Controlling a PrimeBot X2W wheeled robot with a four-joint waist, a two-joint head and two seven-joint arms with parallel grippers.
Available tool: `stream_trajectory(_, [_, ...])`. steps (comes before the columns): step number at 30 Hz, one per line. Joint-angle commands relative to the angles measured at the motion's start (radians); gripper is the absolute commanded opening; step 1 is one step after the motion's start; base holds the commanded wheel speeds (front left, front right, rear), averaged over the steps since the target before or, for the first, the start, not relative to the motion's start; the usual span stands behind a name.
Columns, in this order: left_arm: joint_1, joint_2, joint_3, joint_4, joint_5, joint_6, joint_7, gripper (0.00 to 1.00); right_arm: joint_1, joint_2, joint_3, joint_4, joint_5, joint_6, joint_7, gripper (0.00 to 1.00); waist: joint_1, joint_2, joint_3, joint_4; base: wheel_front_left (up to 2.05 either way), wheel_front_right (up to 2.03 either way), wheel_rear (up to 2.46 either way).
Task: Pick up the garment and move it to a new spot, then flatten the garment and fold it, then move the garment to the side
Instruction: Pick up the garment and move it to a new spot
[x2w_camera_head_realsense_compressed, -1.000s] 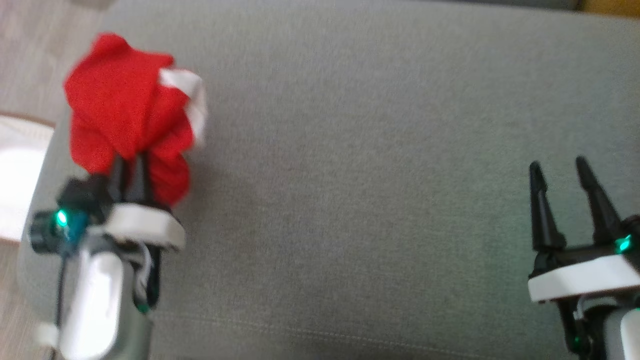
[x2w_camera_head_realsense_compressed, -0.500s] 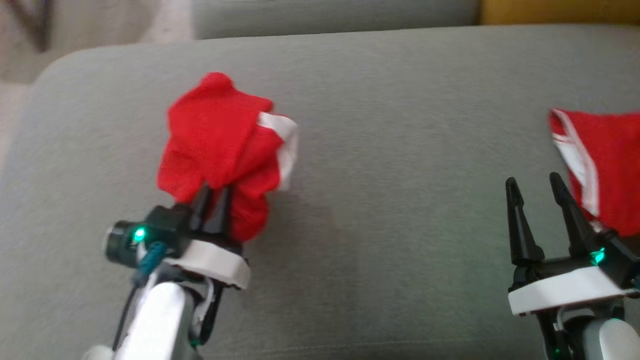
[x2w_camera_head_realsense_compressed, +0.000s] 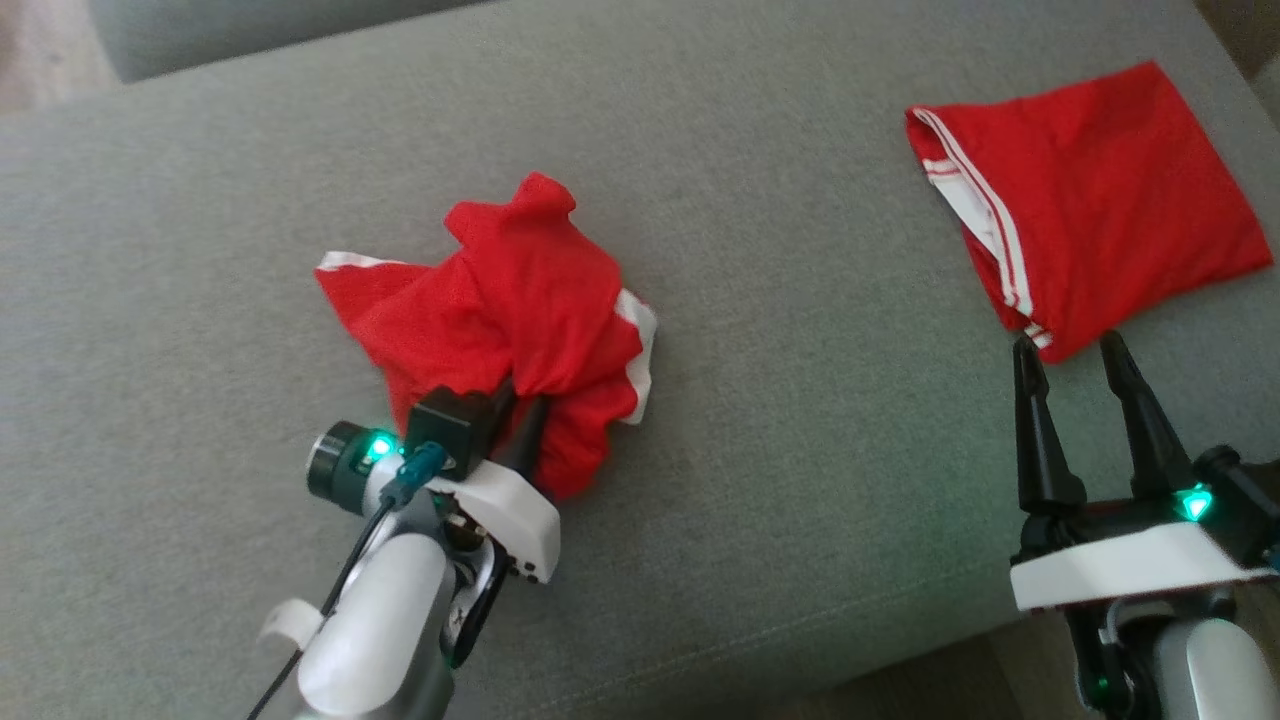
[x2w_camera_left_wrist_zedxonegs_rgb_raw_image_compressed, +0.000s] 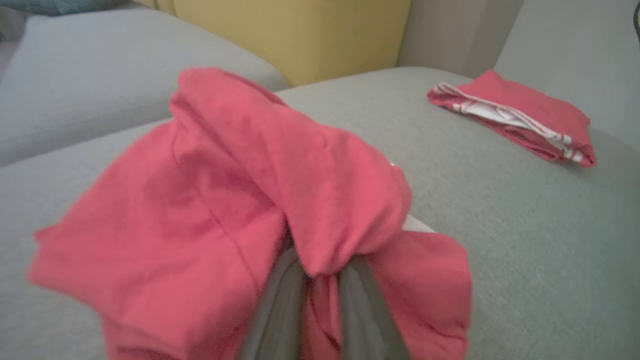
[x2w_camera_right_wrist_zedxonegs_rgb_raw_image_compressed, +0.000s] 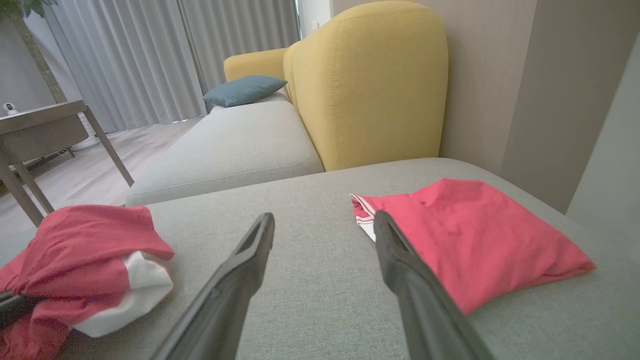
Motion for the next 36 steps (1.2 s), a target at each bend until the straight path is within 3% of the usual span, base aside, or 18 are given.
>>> stream_trajectory(1, [-0.047, 0.001, 0.015, -0.013, -0.011, -0.003, -0.014, 0.13, -0.035, -0.002, 0.02, -0.027, 0.009, 0.007, -0.012, 1.0, 0.0, -0.0001, 0.021, -0.017, 0.0, 0.0, 0.0])
stream_trajectory(2, [-0.053, 0.001, 0.007, -0.004, -0.015, -0.001, -0.023, 0.78, -0.036, -0.002, 0.018, -0.023, 0.009, 0.007, -0.014, 1.0, 0.0, -0.0001, 0.022, -0.014, 0.0, 0.0, 0.0])
stream_trajectory(3, [-0.055, 0.0, -0.003, 0.006, -0.021, -0.001, -0.028, 1.0, -0.037, -0.001, 0.016, -0.019, 0.009, 0.007, -0.016, 1.0, 0.0, -0.0001, 0.019, -0.008, 0.0, 0.0, 0.0])
stream_trajectory(11, [-0.026, -0.001, -0.044, -0.099, -0.087, 0.027, -0.064, 1.0, -0.031, -0.004, 0.005, -0.012, 0.0, 0.007, -0.011, 1.0, 0.0, -0.0001, -0.028, 0.081, 0.0, 0.0, 0.0])
stream_trajectory(18, [0.044, 0.056, 0.071, -0.231, -0.076, 0.108, -0.066, 1.0, -0.021, -0.012, -0.008, -0.02, -0.009, 0.007, 0.002, 1.0, 0.0, -0.0001, -0.074, 0.172, 0.0, 0.0, 0.0])
stream_trajectory(25, [0.116, 0.13, 0.21, -0.288, -0.088, 0.146, -0.066, 1.0, -0.003, -0.016, -0.024, -0.027, -0.018, 0.007, 0.016, 1.0, 0.0, -0.0001, -0.104, 0.229, 0.0, 0.0, 0.0])
stream_trajectory(31, [0.192, 0.177, 0.284, -0.325, -0.095, 0.131, -0.066, 1.0, 0.017, -0.018, -0.031, -0.029, -0.023, 0.007, 0.03, 1.0, 0.0, -0.0001, -0.124, 0.257, 0.0, 0.0, 0.0])
stream_trajectory(36, [0.26, 0.184, 0.301, -0.355, -0.096, 0.121, -0.066, 1.0, 0.043, -0.022, -0.023, -0.021, -0.027, 0.007, 0.041, 1.0, 0.0, -0.0001, -0.154, 0.26, 0.0, 0.0, 0.0])
